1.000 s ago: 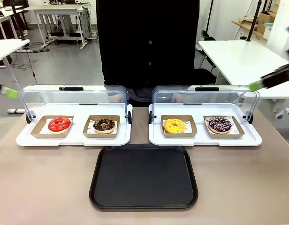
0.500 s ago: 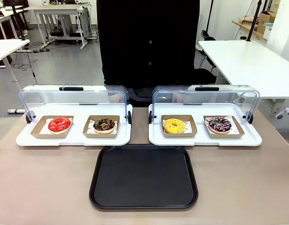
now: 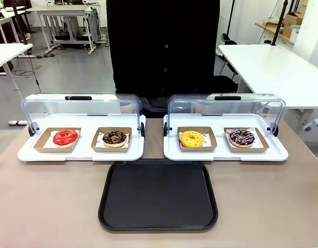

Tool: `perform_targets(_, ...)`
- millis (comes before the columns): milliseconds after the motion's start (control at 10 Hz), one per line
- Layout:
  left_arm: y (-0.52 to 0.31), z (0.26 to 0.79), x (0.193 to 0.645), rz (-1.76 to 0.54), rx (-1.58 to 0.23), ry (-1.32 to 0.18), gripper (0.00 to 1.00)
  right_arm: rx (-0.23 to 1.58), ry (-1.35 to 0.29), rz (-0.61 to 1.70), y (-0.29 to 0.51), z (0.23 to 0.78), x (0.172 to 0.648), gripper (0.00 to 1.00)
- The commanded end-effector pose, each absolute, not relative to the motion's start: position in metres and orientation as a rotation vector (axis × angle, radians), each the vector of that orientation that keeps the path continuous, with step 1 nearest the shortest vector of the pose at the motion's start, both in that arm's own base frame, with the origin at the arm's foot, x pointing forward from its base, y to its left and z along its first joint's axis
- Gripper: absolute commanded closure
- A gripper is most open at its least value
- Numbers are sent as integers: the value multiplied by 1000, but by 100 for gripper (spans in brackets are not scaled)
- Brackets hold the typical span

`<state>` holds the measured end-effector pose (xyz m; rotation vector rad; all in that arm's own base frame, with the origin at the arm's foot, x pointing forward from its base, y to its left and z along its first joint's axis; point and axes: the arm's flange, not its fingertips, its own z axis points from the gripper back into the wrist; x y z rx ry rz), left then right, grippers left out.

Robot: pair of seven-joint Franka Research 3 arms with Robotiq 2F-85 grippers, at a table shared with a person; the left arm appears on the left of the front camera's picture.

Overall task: Move the fourth donut from the left to the tray.
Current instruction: Pick up the Paper togo box containing the Donut indicated by the person and place it on the Handle tray.

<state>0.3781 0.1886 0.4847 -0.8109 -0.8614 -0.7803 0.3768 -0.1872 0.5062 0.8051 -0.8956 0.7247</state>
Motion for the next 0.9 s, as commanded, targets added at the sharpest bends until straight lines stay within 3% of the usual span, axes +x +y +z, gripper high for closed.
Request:
perform_targets(0,194,482,378,-791,-823,-879,0,779,-914,731,-185,513,374,0)
perform_targets(800,194,482,378,-791,-823,-879,0,779,-914,731,-185,513,374,0)
